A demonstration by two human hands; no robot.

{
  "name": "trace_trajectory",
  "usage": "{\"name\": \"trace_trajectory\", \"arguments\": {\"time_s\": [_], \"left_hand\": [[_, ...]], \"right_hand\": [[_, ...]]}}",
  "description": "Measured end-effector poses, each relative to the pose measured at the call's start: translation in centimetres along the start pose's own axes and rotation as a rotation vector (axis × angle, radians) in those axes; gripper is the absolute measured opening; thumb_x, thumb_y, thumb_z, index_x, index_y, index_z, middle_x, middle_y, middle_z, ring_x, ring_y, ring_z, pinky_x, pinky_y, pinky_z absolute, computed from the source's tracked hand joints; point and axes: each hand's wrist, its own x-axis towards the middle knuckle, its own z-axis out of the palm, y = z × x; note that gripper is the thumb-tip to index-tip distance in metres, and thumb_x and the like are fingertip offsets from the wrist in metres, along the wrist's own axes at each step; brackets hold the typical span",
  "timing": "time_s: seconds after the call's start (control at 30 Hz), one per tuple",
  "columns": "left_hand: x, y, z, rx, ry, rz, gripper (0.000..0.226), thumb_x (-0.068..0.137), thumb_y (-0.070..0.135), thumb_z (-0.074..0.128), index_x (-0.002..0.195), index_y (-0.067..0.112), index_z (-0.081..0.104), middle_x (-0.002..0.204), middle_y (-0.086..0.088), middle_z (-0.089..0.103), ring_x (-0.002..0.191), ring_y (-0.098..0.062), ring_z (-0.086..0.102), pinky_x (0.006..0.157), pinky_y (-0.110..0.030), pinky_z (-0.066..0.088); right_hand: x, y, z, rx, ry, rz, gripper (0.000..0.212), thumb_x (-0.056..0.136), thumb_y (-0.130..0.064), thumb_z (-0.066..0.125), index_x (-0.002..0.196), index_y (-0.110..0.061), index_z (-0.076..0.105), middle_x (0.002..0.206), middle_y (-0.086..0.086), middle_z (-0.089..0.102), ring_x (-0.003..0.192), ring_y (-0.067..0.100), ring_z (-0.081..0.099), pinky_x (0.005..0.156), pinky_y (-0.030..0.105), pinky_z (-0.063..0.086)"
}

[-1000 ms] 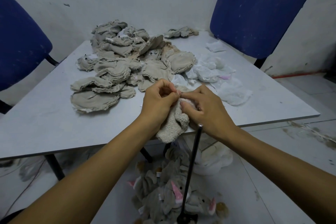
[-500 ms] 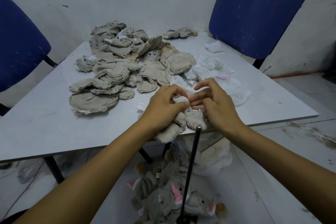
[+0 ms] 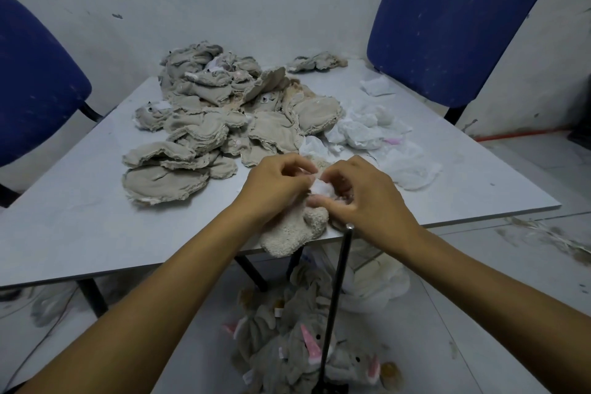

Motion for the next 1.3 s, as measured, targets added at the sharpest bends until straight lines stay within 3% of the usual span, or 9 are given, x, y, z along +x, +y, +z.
{"name": "trace_trajectory", "arguments": {"time_s": [0.07, 0.2, 0.43, 0.53, 0.63, 0.77, 1.0, 1.2, 1.3], "left_hand": [[0.4, 0.1, 0.0, 0.042, -0.017, -0.025, 0.009, 0.083, 0.017, 0.075, 0.087, 0.025, 0.074, 0.075, 0.007, 0.067, 0.07, -0.009, 0.059, 0.071, -0.028, 0.046], [1.1, 0.0, 0.1, 0.061, 0.016, -0.061, 0.008, 0.08, 0.018, 0.078, 0.079, 0.023, 0.072, 0.073, 0.006, 0.067, 0.07, -0.012, 0.059, 0.071, -0.032, 0.047], [1.0, 0.5, -0.5, 0.172, -0.083, -0.023, 0.021, 0.079, 0.007, 0.071, 0.092, 0.023, 0.067, 0.075, 0.002, 0.067, 0.066, -0.015, 0.059, 0.064, -0.032, 0.05], [0.6, 0.9, 0.5, 0.406, 0.008, 0.063, 0.015, 0.08, 0.025, 0.073, 0.091, 0.024, 0.065, 0.079, 0.005, 0.066, 0.073, -0.009, 0.06, 0.062, -0.019, 0.045], [0.1, 0.7, 1.3, 0.472, 0.099, 0.16, 0.013, 0.084, 0.028, 0.071, 0.092, 0.019, 0.066, 0.081, 0.004, 0.064, 0.079, -0.009, 0.058, 0.067, -0.021, 0.044], [-0.3, 0.4, 1.3, 0.407, 0.182, 0.203, 0.007, 0.086, 0.019, 0.068, 0.092, 0.016, 0.071, 0.084, 0.003, 0.067, 0.08, -0.01, 0.06, 0.075, -0.024, 0.047], [-0.1, -0.3, 1.5, 0.274, 0.192, 0.149, 0.004, 0.087, 0.015, 0.063, 0.085, 0.018, 0.063, 0.077, 0.005, 0.063, 0.072, -0.008, 0.054, 0.064, -0.024, 0.04], [0.1, -0.6, 0.5, -0.109, 0.091, 0.047, 0.025, 0.088, 0.0, 0.065, 0.092, 0.024, 0.059, 0.074, -0.001, 0.061, 0.068, -0.011, 0.055, 0.07, -0.034, 0.045], [0.2, -0.6, 0.9, -0.226, 0.098, 0.048, 0.03, 0.087, -0.009, 0.061, 0.086, 0.021, 0.056, 0.069, 0.003, 0.057, 0.064, -0.006, 0.052, 0.07, -0.028, 0.044]], "right_hand": [[0.0, 0.1, 0.0, 0.034, 0.031, 0.003, 0.025, 0.083, -0.042, 0.076, 0.098, -0.026, 0.063, 0.093, -0.008, 0.062, 0.085, 0.01, 0.06, 0.077, 0.04, 0.052], [-0.2, 0.3, -0.1, 0.077, 0.045, -0.039, 0.018, 0.089, -0.033, 0.071, 0.105, -0.028, 0.064, 0.094, -0.006, 0.066, 0.086, 0.009, 0.063, 0.077, 0.039, 0.054], [-0.2, 0.4, 0.3, 0.033, 0.068, -0.045, 0.015, 0.092, -0.03, 0.066, 0.106, -0.031, 0.071, 0.091, -0.005, 0.058, 0.083, 0.01, 0.059, 0.077, 0.04, 0.052], [-0.1, 0.4, 0.6, -0.023, 0.057, -0.044, 0.015, 0.093, -0.032, 0.063, 0.107, -0.03, 0.067, 0.094, -0.005, 0.056, 0.086, 0.011, 0.056, 0.076, 0.04, 0.05], [-0.1, 0.4, 0.8, -0.017, 0.069, -0.032, 0.015, 0.093, -0.032, 0.063, 0.107, -0.029, 0.065, 0.098, -0.009, 0.052, 0.087, 0.009, 0.056, 0.075, 0.04, 0.052], [-0.2, 0.4, 0.6, 0.019, 0.065, -0.062, 0.021, 0.089, -0.032, 0.068, 0.109, -0.026, 0.062, 0.102, -0.009, 0.057, 0.091, 0.01, 0.059, 0.078, 0.04, 0.053], [-0.4, 0.6, 1.0, 0.031, 0.098, -0.083, 0.025, 0.091, -0.028, 0.07, 0.115, -0.02, 0.071, 0.104, -0.005, 0.059, 0.094, 0.011, 0.06, 0.079, 0.038, 0.053], [-0.4, 0.4, 1.8, -0.196, 0.116, -0.108, 0.023, 0.097, -0.039, 0.055, 0.102, -0.027, 0.075, 0.101, -0.005, 0.05, 0.087, 0.012, 0.052, 0.063, 0.033, 0.048], [-0.2, 0.4, 1.7, -0.136, 0.172, -0.091, 0.019, 0.097, -0.036, 0.058, 0.103, -0.026, 0.073, 0.096, -0.006, 0.051, 0.082, 0.011, 0.053, 0.063, 0.036, 0.05]]}}
